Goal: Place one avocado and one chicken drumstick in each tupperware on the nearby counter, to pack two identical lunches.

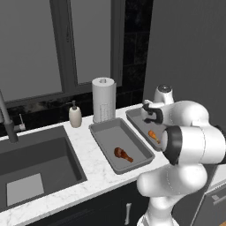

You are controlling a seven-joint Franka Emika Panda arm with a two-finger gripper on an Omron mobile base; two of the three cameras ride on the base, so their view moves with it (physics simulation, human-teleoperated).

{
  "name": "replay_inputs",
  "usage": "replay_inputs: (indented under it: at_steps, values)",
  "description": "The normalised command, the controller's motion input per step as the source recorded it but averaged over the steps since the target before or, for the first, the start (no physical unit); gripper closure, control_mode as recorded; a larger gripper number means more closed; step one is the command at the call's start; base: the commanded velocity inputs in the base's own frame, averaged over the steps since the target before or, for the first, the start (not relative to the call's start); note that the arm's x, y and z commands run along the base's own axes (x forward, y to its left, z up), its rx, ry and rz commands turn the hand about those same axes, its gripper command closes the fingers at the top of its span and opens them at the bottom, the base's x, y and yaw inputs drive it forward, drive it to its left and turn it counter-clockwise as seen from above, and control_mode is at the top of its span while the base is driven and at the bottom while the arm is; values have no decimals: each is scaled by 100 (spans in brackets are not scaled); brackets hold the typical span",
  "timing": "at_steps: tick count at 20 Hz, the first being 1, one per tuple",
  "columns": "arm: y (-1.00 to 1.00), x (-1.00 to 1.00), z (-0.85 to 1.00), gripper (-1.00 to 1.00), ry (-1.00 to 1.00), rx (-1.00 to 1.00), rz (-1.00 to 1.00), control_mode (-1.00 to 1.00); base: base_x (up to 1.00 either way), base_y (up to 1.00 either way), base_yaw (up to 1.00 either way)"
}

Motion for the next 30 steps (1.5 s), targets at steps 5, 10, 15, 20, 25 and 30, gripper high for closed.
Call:
replay_inputs:
  at_steps: [5, 10, 15, 20, 25, 30]
  values:
    - [0, 5, -33, 100, 0, 0, 0, -100, 0, 0, 0]
    - [0, 3, -26, 100, 0, 0, 0, -100, 0, 0, 0]
    - [-3, 2, -18, 100, 0, 0, 0, -100, 0, 0, 0]
    - [-6, 7, -11, 100, 0, 0, 0, -100, 0, 0, 0]
    - [-6, 4, -14, 100, 0, 0, 0, -100, 0, 0, 0]
    - [-6, 0, -20, 100, 0, 0, 0, -100, 0, 0, 0]
